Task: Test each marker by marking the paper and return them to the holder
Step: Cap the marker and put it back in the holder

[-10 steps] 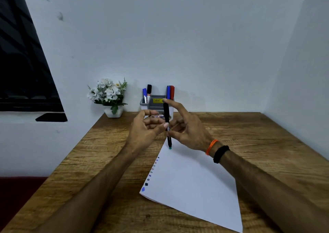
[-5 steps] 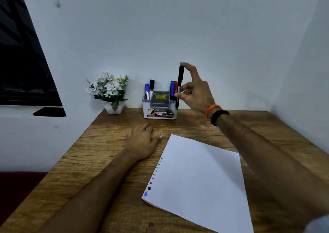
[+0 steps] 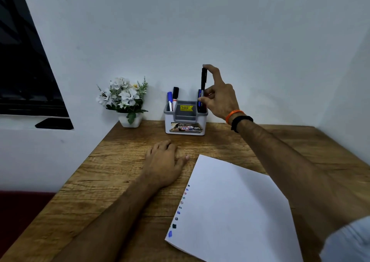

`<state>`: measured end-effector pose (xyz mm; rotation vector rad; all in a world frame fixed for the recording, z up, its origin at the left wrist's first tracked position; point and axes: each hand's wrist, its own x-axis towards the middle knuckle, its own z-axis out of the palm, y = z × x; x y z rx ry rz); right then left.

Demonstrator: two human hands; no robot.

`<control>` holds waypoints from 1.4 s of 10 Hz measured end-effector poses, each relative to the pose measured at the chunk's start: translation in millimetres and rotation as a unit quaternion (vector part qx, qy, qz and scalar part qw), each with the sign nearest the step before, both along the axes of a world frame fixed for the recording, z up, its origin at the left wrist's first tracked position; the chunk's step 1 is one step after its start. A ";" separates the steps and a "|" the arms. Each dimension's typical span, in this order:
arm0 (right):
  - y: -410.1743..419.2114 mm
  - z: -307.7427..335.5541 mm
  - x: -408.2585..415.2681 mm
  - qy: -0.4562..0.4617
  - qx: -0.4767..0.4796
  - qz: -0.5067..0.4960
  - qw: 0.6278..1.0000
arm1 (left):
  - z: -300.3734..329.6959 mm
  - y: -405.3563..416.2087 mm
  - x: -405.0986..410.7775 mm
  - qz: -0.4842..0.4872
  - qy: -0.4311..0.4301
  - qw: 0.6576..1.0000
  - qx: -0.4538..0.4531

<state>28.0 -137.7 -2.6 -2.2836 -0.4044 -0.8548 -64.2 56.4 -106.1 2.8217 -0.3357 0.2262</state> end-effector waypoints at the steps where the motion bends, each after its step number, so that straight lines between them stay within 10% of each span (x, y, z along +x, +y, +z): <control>1: -1.8 -5.6 2.3 0.016 -0.007 -0.002 1.000 | 1.0 -1.0 -0.4 0.002 0.006 1.000 0.003; 6: -2.4 -12.9 -3.6 0.028 -0.137 -0.052 0.989 | 2.3 -1.5 -2.5 0.000 0.005 1.000 0.007; 14: -15.4 -27.3 -55.9 0.044 -0.096 -0.052 0.993 | 2.0 -0.3 -1.4 -0.004 -0.003 1.000 0.002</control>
